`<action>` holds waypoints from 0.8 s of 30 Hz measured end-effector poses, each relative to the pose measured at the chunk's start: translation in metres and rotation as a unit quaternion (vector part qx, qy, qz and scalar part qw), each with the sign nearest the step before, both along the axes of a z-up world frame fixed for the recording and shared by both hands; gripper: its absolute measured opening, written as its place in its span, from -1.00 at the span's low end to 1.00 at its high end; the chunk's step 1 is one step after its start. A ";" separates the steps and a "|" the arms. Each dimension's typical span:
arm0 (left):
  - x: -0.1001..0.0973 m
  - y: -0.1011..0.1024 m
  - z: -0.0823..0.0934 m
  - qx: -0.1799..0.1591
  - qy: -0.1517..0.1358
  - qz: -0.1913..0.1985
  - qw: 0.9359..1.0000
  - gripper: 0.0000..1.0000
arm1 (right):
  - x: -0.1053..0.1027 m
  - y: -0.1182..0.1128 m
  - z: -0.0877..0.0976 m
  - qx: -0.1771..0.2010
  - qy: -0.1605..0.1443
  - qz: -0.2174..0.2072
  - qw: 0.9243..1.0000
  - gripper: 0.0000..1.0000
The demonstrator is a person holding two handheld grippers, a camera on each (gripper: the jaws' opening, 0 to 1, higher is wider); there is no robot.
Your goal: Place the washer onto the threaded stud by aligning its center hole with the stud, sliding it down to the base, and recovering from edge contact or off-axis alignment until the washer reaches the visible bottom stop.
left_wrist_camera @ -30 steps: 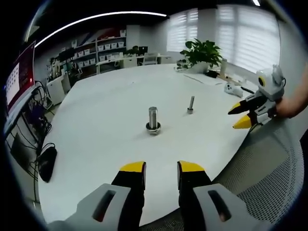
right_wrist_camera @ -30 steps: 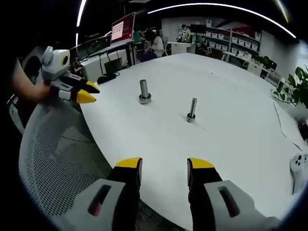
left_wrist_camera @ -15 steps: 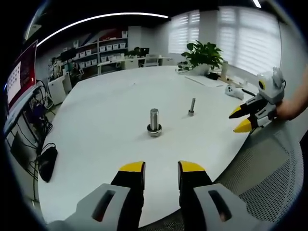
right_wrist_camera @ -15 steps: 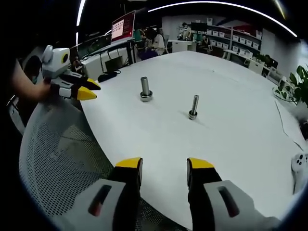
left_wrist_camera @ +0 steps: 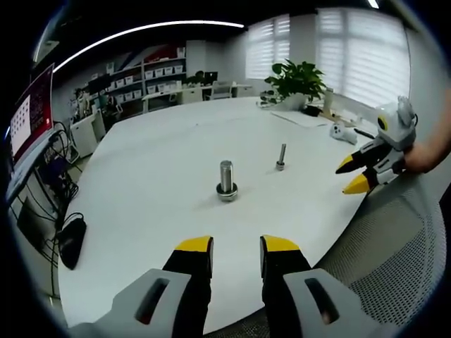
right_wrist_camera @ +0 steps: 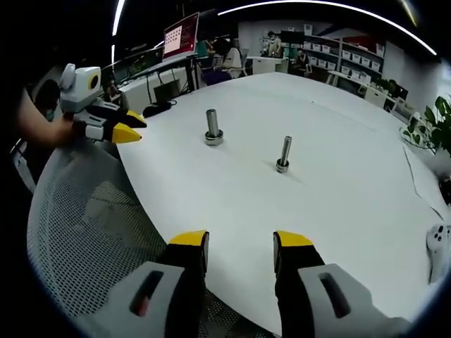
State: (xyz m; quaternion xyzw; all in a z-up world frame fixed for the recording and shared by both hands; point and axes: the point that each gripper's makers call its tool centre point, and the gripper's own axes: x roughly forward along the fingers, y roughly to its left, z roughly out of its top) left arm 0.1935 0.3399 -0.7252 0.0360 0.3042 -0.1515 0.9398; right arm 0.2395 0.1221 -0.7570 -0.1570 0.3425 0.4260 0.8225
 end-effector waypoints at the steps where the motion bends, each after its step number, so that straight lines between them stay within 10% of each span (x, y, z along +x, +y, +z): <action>1: 0.000 0.000 -0.001 0.000 0.001 0.000 1.000 -0.51 | 0.000 0.000 0.000 0.000 0.000 0.001 1.000 -0.22; 24: 0.001 0.001 -0.001 -0.003 0.003 0.004 1.000 -0.50 | 0.000 0.002 -0.001 -0.001 0.002 0.005 1.000 -0.23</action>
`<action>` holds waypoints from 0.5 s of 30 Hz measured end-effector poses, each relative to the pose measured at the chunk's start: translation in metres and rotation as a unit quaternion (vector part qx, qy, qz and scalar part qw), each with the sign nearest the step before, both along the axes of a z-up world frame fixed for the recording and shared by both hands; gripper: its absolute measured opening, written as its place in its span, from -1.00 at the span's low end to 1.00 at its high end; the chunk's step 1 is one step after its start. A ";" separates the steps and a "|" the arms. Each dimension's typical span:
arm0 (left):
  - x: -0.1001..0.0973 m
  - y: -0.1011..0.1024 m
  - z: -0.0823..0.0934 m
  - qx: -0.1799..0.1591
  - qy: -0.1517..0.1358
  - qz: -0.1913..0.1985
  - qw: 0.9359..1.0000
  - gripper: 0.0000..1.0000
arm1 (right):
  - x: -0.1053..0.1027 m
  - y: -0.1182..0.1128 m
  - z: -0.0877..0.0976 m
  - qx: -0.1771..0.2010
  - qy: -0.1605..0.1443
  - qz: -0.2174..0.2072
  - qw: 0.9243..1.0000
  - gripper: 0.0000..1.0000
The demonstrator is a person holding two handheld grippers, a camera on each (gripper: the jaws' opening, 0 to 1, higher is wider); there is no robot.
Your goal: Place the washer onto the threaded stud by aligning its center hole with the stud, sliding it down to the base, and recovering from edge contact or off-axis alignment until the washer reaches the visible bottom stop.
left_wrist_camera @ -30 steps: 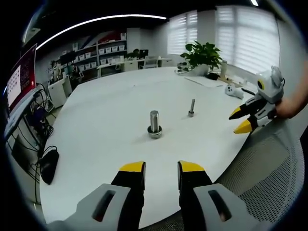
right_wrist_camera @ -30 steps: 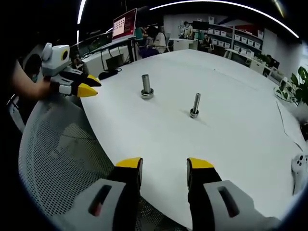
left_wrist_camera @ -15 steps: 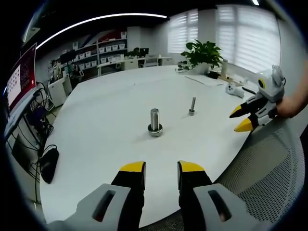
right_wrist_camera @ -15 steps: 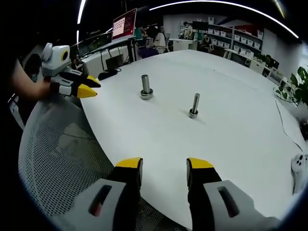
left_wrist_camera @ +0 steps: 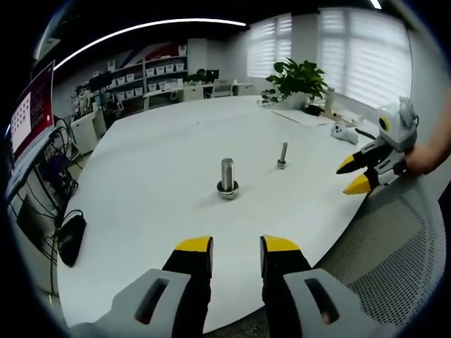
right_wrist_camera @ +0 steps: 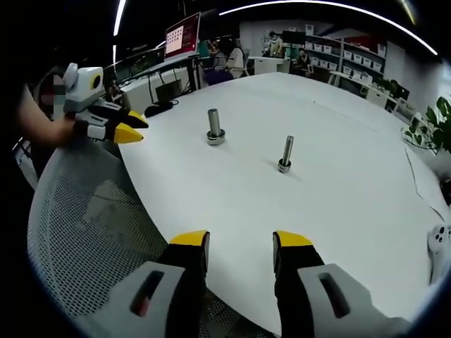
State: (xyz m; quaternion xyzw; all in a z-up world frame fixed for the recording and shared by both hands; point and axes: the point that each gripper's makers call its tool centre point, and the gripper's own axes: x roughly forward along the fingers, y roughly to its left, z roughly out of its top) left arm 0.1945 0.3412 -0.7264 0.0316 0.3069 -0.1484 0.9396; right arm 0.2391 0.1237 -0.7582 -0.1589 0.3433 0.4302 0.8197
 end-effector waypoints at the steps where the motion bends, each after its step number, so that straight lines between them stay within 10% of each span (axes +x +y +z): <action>1: 0.000 0.000 0.000 0.000 0.001 0.000 1.000 -0.50 | 0.000 0.000 0.000 0.000 0.001 0.000 1.000 -0.23; 15: 0.000 -0.001 -0.002 0.001 0.002 -0.001 1.000 -0.50 | -0.001 0.000 -0.003 -0.002 0.005 0.002 1.000 -0.24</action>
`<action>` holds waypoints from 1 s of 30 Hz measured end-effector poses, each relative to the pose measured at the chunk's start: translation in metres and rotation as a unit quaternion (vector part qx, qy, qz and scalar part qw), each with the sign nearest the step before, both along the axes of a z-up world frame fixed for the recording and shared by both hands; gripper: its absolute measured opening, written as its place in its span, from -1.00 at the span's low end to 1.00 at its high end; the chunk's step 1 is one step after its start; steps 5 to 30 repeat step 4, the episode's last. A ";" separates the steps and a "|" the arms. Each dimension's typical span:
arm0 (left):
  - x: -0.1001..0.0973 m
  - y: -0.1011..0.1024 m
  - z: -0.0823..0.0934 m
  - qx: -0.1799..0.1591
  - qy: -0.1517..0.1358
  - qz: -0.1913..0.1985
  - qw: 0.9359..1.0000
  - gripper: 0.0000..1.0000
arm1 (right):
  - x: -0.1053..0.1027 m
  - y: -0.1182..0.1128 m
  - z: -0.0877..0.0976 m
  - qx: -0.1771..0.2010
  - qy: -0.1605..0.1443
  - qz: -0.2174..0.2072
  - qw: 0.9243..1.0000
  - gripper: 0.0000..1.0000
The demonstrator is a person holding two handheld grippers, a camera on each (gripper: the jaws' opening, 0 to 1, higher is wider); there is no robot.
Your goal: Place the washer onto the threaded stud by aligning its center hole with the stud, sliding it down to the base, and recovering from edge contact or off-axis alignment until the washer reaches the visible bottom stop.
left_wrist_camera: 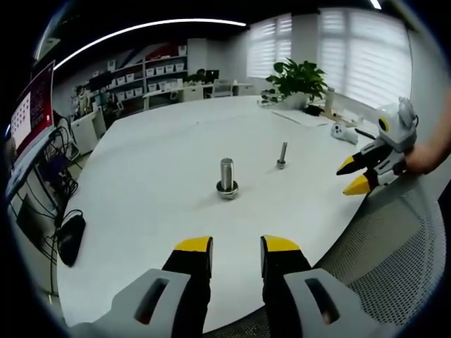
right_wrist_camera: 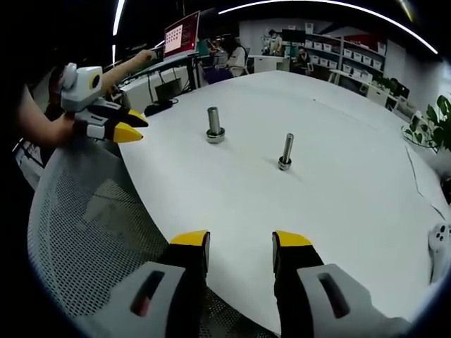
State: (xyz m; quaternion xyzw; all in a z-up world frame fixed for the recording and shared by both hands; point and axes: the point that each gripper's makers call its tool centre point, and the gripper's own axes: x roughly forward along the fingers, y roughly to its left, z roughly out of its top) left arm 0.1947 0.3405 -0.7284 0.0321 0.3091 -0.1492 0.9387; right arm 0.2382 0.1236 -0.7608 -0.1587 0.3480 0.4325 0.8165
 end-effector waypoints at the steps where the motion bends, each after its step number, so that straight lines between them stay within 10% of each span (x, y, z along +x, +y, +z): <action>1: 0.000 0.000 0.000 0.000 0.000 0.000 1.000 -0.50 | 0.000 0.000 0.000 -0.001 -0.001 0.002 1.000 -0.24; 30: 0.000 -0.001 0.000 0.001 0.000 0.000 1.000 -0.51 | 0.000 0.000 0.000 -0.002 -0.001 0.003 1.000 -0.24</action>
